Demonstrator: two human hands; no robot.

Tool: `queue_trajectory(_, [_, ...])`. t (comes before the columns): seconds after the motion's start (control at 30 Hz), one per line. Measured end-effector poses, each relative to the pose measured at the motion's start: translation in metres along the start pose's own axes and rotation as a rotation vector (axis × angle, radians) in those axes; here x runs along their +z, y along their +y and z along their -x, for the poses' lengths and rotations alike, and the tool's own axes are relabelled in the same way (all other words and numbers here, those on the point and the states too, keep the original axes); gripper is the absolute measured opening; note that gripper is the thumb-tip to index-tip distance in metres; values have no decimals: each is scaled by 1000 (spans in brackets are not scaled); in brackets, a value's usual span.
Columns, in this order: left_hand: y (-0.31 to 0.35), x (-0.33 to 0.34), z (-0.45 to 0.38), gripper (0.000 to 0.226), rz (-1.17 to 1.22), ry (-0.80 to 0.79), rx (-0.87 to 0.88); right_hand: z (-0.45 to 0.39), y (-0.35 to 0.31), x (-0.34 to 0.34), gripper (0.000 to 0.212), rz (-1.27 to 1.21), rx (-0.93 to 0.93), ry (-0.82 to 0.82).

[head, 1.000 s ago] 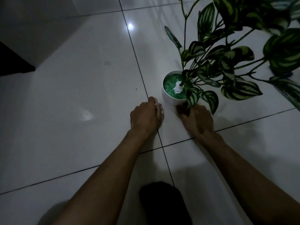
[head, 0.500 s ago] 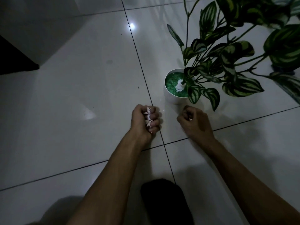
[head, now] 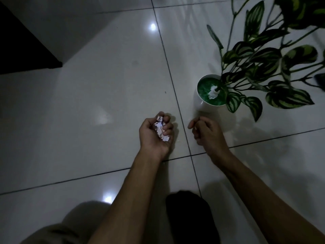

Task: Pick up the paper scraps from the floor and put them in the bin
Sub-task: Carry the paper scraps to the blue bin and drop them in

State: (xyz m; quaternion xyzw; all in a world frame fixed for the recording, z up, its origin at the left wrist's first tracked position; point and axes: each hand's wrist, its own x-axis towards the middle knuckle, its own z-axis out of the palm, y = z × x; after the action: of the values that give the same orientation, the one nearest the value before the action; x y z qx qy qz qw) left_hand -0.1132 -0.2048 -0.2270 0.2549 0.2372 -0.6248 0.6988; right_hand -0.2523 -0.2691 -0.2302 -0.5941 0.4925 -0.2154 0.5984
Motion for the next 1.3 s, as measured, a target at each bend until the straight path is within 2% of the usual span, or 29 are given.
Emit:
queue_trajectory(0.1, [13,-5,2,35,31,75,60,-3,-7,21,35,-179,63,-75])
queue_trajectory(0.2, [28,-9,7,38,69,42,109,1,-12,44,38,-474,227,-92])
queue_trajectory(0.3, [45,-11,18,40,101,-22,156,8,-27,63,28,-645,384,-102])
queue_trajectory(0.47, [59,-12,34,45,92,-85,177,12,-53,87,37,-670,282,-181])
queue_trajectory(0.67, [64,-16,47,43,101,-55,228,10,-89,120,43,-779,209,-211])
queue_trajectory(0.83, [82,-17,51,41,164,-62,309,1,-108,138,52,-916,305,-265])
queue_trajectory(1.0, [123,-21,78,44,260,-67,435,-7,-122,168,61,-932,411,-396])
queue_trajectory(1.13, [148,-20,113,44,376,-68,581,-7,-144,201,57,-949,519,-492])
queue_trajectory(1.3, [179,-26,175,38,524,-61,788,17,-180,256,51,-817,581,-652])
